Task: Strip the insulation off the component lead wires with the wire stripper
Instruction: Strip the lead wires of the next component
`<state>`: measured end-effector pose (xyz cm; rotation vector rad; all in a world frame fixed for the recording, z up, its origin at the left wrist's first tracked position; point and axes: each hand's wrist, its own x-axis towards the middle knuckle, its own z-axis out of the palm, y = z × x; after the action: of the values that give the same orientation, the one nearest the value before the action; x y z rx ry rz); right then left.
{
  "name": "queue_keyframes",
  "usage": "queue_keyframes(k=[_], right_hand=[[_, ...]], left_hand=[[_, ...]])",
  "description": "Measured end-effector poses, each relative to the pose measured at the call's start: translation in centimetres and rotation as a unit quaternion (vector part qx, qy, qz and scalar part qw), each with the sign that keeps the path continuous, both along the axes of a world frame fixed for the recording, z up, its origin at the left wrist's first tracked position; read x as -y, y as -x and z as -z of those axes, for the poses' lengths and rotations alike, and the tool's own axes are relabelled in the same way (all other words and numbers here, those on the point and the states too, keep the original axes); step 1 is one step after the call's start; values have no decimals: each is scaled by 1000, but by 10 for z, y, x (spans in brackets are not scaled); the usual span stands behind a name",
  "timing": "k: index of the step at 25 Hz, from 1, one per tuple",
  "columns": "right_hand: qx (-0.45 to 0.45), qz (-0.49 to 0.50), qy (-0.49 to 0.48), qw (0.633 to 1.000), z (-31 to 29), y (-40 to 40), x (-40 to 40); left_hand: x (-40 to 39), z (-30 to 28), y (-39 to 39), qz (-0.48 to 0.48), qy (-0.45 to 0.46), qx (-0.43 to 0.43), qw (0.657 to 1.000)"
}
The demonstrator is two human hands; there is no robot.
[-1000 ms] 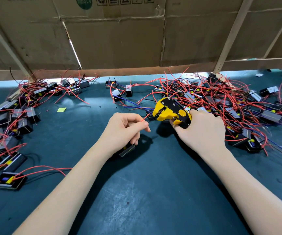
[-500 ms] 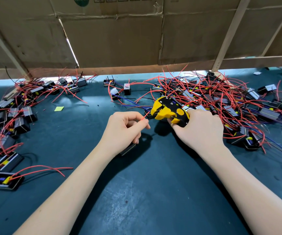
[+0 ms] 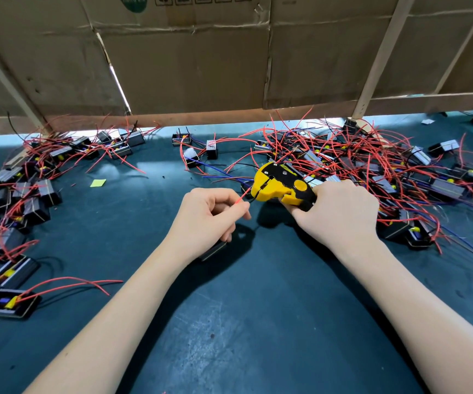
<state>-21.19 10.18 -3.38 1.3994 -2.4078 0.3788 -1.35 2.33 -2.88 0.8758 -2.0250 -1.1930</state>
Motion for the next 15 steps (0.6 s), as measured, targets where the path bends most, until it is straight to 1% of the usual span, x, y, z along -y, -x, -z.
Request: queue_keyframes(k=[2,4,5,7,9,10,11,12,13,14,15], right_hand=[[-34,-27,30,999,0,2,-1],[-29,-44,66,996,0,3,-2],[-15,-48,87,995,0,3,-2],[11,-56,122,991,1,2,-4],[29,-69,130,989,1,1,-5],[39,-76,124,989,1,0,-5],[49,-84,117,988,1,-1,-5],[60,-93,115,987,0,-2,-5],[71,-103,120,985,0,-4,-5],[83,-113,131,981,0,-7,-6],[95,-121,148,977,-1,-8,-7]], left_hand=[[-1,-3,-2,5,28,19,999],[1,-3,-3,-12,87,61,994],[4,-4,-4,-33,114,79,990],[10,-4,-8,-108,149,109,977],[15,-3,-10,-179,147,109,967],[15,-3,-10,-192,135,94,968],[14,-3,-8,-175,108,51,977],[11,-5,-5,-125,64,-21,990],[8,-6,-2,-51,11,-92,994],[7,-7,1,18,-34,-138,990],[8,-6,1,71,-65,-155,983]])
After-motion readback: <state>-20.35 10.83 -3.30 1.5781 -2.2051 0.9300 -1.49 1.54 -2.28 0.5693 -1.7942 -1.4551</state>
